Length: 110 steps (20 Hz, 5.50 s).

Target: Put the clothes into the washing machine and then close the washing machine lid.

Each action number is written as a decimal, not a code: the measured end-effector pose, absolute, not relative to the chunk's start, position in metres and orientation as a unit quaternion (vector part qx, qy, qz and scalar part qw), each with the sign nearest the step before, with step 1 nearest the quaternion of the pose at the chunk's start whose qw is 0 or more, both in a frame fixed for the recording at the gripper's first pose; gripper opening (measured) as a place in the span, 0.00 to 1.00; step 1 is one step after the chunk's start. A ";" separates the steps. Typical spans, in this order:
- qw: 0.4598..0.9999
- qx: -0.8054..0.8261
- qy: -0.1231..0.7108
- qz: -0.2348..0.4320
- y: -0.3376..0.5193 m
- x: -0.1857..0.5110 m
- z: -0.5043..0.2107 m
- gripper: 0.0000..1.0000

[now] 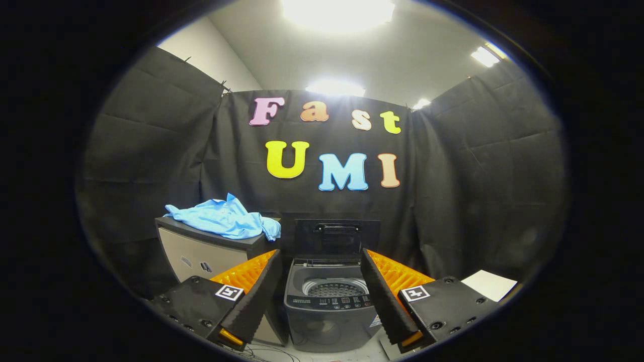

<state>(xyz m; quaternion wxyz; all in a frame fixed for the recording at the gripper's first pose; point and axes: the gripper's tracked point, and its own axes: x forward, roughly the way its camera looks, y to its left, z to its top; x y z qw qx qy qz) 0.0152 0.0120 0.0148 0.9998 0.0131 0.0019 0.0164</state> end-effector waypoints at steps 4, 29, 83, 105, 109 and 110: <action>0.999 0.012 0.001 0.036 0.025 0.031 0.023 0.98; 0.978 0.013 0.020 0.206 0.190 0.184 0.069 0.98; 0.854 -0.103 0.357 0.366 0.384 0.343 -0.026 0.92; 0.870 -0.051 0.308 0.382 0.386 0.335 -0.017 0.01; 0.878 -0.010 0.278 0.391 0.382 0.327 0.008 0.01; 0.878 -0.001 0.273 0.394 0.380 0.326 0.014 0.01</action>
